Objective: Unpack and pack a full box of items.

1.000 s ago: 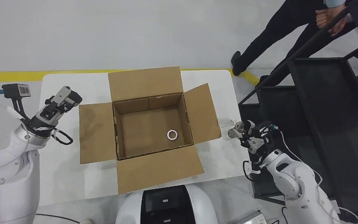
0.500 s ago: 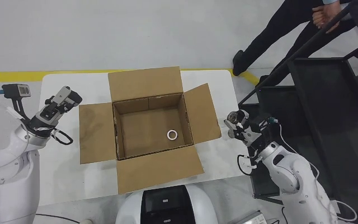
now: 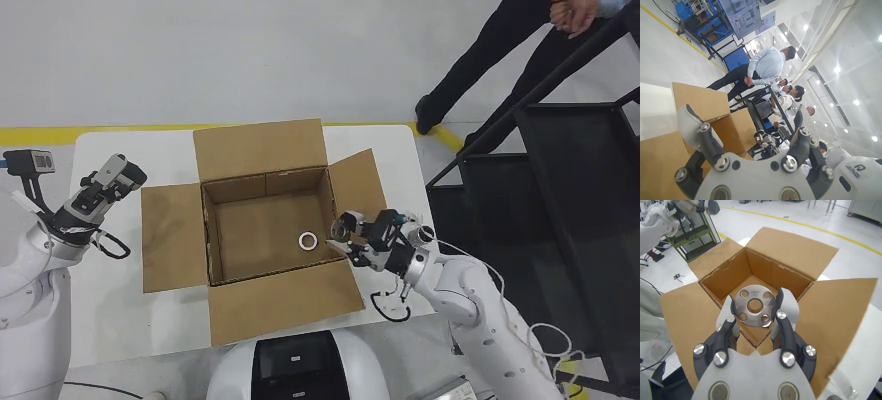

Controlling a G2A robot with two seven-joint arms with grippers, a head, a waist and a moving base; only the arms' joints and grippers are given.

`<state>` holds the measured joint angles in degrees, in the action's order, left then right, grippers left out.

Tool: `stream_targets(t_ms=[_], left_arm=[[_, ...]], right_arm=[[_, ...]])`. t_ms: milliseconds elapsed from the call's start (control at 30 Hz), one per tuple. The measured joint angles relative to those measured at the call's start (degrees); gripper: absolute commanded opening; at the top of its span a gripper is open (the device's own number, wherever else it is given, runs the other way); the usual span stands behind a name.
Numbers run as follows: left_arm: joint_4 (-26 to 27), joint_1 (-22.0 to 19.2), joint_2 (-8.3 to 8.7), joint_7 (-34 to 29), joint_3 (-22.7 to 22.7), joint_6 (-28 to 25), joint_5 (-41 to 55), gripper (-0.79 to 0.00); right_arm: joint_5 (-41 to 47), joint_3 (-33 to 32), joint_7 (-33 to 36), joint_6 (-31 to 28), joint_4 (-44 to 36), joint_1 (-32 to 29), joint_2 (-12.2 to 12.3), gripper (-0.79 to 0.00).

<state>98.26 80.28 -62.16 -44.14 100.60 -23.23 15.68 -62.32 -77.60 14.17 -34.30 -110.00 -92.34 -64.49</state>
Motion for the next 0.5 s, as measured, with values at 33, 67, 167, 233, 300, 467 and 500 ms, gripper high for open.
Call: stream_targets(t_ms=[33,67,167,233,300,467,500], left_arm=[[0.0,0.0,0.0,0.0,0.0,0.0,0.0,0.0],[0.0,0.0,0.0,0.0,0.0,0.0,0.0,0.0],[0.0,0.0,0.0,0.0,0.0,0.0,0.0,0.0],[0.0,0.0,0.0,0.0,0.0,0.0,0.0,0.0],[0.0,0.0,0.0,0.0,0.0,0.0,0.0,0.0],[0.0,0.0,0.0,0.0,0.0,0.0,0.0,0.0],[0.0,0.0,0.0,0.0,0.0,0.0,0.0,0.0]], right_arm=[[-1.43,1.36,0.56,-0.02,1.03,1.13,-0.09,-0.785],[-2.32,2.35,0.8,-0.03,1.79,1.96,-0.17,-0.785],[-5.3,5.64,1.68,-0.58,4.04,4.81,-0.44,-0.785],[-6.57,7.7,1.74,-0.53,5.6,6.66,-0.69,-0.785],[-7.8,9.27,2.07,-0.13,6.93,8.32,-0.91,-0.785],[-11.62,13.01,2.03,2.49,9.81,12.78,-1.63,-0.785],[-12.14,13.27,2.16,3.2,10.08,13.35,-1.73,-0.785]])
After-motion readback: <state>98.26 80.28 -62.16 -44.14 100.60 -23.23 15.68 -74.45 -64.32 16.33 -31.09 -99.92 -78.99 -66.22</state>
